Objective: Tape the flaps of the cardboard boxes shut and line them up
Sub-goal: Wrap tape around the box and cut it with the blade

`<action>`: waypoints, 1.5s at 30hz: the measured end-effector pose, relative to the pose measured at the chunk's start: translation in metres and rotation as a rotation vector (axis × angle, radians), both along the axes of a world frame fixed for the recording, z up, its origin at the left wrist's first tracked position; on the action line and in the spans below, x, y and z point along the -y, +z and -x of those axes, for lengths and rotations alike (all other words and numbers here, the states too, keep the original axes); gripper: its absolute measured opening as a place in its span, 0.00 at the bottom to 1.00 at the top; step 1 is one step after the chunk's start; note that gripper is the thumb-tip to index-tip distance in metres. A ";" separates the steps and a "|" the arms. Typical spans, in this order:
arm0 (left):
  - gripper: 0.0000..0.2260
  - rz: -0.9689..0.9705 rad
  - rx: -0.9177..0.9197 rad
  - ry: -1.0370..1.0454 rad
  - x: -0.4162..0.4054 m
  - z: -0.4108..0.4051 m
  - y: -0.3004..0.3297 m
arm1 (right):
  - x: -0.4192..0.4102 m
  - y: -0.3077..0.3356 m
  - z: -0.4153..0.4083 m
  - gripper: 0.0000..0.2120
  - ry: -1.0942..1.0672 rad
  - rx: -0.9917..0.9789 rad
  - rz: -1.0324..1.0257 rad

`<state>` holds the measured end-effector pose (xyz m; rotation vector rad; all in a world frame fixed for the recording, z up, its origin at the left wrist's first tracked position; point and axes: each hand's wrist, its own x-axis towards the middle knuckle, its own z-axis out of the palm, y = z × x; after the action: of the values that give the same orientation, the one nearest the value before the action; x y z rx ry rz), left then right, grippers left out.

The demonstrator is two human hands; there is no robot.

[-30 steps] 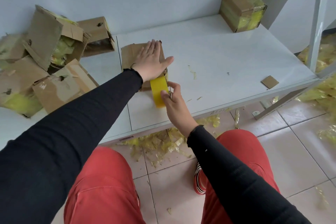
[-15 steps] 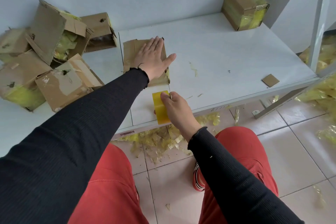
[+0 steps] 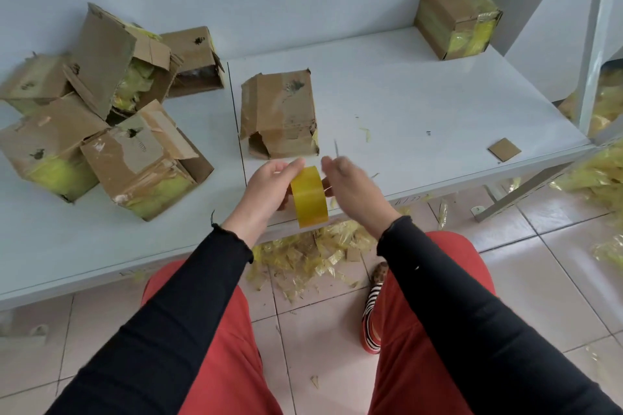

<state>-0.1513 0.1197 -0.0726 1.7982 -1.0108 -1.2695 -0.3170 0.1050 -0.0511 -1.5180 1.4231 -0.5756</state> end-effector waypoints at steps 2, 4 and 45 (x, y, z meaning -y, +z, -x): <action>0.21 0.005 -0.120 0.044 0.002 0.004 0.004 | 0.018 0.005 0.014 0.17 0.004 -0.096 0.146; 0.18 0.016 -0.188 0.069 0.003 0.008 0.007 | 0.035 0.011 0.022 0.19 0.116 -0.251 0.266; 0.07 0.073 -0.081 -0.006 -0.002 0.004 0.009 | 0.110 -0.003 -0.007 0.14 0.266 -0.514 0.610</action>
<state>-0.1555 0.1221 -0.0635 1.6761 -1.0053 -1.2826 -0.3101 -0.0050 -0.0539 -2.4355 1.4473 -0.4962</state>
